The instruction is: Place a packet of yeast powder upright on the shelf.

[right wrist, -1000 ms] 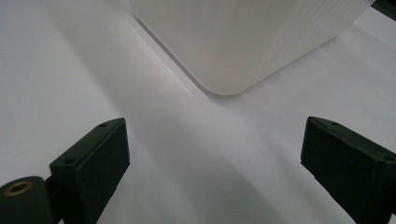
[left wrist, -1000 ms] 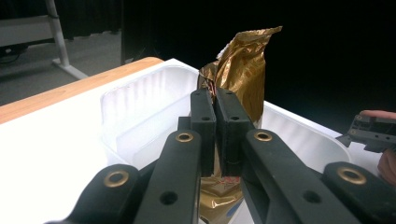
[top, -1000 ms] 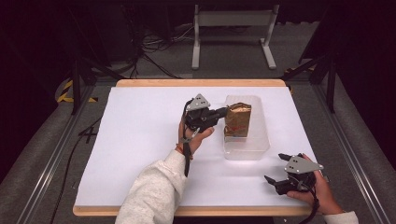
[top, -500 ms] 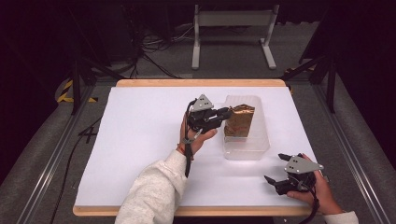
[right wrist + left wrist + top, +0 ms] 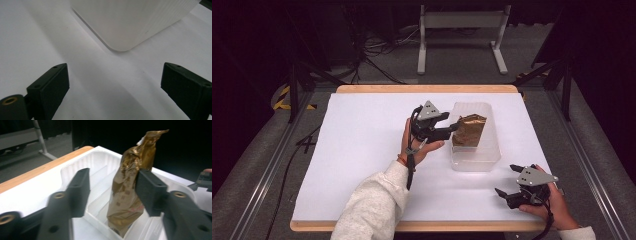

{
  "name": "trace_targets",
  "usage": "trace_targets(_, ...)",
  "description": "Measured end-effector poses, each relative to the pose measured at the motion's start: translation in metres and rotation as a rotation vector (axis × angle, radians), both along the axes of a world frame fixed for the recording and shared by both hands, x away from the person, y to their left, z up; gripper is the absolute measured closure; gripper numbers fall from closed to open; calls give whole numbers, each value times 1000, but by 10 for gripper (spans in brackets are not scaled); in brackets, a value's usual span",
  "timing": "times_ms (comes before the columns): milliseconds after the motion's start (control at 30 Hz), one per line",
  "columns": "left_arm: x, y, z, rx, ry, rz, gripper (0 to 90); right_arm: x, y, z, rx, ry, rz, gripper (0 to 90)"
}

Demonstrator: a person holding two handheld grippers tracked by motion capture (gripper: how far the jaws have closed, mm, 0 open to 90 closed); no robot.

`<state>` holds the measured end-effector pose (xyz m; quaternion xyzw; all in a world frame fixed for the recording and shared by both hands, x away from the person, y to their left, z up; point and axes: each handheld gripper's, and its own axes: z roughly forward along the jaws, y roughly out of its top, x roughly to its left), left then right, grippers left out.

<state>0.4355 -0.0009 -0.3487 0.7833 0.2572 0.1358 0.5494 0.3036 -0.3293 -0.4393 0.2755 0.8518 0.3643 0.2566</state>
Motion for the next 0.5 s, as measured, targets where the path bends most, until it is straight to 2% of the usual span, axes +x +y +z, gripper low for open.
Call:
trace_targets(133, -3, 4, 1, 29, -19, 12, 355, 0, 0, 0, -1, 1, -1, 87)
trace_targets(333, -5, 10, 2, 61, -33, 29, 292, 0, 0, 0, 3, 1, -4, 87)
trace_targets(500, -10, 12, 2, 81, -40, 19, 239, 0, 0, 0, 3, -1, -4, 87)
